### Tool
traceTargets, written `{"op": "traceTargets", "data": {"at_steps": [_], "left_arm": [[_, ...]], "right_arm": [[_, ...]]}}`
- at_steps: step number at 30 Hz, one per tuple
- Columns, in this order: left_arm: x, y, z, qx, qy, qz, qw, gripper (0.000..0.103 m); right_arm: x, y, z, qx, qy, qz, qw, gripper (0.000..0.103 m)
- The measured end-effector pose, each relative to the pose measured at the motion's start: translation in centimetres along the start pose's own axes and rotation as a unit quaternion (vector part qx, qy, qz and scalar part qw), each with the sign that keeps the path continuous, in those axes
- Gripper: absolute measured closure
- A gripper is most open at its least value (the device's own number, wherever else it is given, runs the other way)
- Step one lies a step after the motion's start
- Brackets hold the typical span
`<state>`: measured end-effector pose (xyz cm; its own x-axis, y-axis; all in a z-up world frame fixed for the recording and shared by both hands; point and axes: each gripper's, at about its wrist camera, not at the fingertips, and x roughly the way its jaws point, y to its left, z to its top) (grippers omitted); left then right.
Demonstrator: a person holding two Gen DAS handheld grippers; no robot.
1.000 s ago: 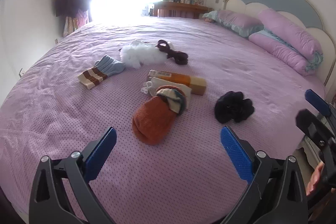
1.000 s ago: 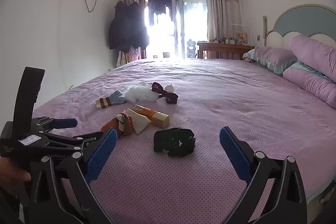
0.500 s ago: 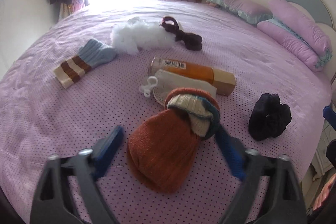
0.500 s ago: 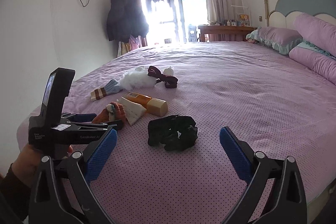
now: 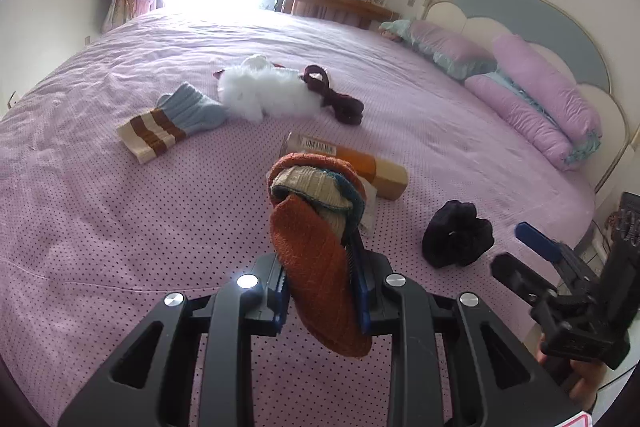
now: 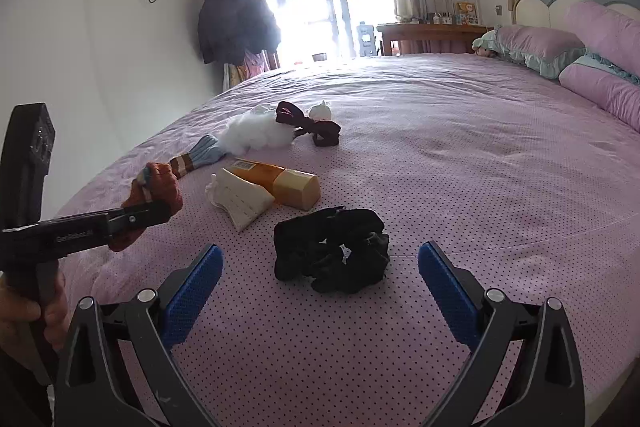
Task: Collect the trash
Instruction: 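Grasp the orange knit sock with the left tool while the right tool grasps the black cloth, then carry the orange sock and black cloth with both tools over the yellow bin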
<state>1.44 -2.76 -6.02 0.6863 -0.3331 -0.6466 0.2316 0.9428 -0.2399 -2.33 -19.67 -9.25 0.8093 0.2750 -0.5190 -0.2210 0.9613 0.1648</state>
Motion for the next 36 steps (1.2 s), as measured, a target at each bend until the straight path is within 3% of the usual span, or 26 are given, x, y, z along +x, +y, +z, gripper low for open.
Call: {"op": "traceTargets", "data": {"at_steps": [5, 10, 13, 14, 15, 17, 20, 24, 36], "left_arm": [[0.1, -0.1, 0.0, 0.001, 0.007, -0.014, 0.9999, 0.077], [0.5, -0.6, -0.2, 0.009, 0.013, -0.021, 0.9996, 0.077], [0.6, -1.2, -0.2, 0.017, 0.015, -0.022, 0.9995, 0.077], [0.7, -1.3, -0.2, 0.019, 0.016, -0.024, 0.9994, 0.077], [0.7, -1.5, -0.3, 0.021, 0.018, -0.025, 0.9993, 0.077], [0.8, -1.8, -0.4, 0.026, 0.021, -0.026, 0.9991, 0.077], [0.8, -2.6, -0.6, 0.033, 0.024, -0.032, 0.9986, 0.077], [0.8, -3.8, -0.8, 0.043, 0.027, -0.044, 0.9977, 0.077], [0.8, -10.5, -2.4, 0.095, 0.044, -0.098, 0.9896, 0.077]], "right_arm": [[2.5, -0.9, 0.2, 0.014, 0.023, -0.018, 0.999, 0.008], [5.0, -1.7, 0.3, 0.050, 0.048, -0.001, 0.998, 0.008], [6.0, -1.1, 0.2, 0.038, 0.056, 0.000, 0.998, 0.009], [6.0, -0.8, 0.1, 0.028, 0.054, -0.003, 0.998, 0.015], [6.1, -0.6, -0.1, 0.018, 0.058, -0.005, 0.998, 0.031], [6.2, -0.7, -0.3, 0.012, 0.063, -0.010, 0.998, 0.047], [5.5, -1.8, -0.5, 0.032, 0.059, 0.017, 0.998, 0.076], [3.8, -2.7, -0.7, 0.039, 0.048, 0.018, 0.998, 0.082], [-5.6, -6.0, -2.2, 0.060, -0.001, -0.013, 0.998, 0.082]]}}
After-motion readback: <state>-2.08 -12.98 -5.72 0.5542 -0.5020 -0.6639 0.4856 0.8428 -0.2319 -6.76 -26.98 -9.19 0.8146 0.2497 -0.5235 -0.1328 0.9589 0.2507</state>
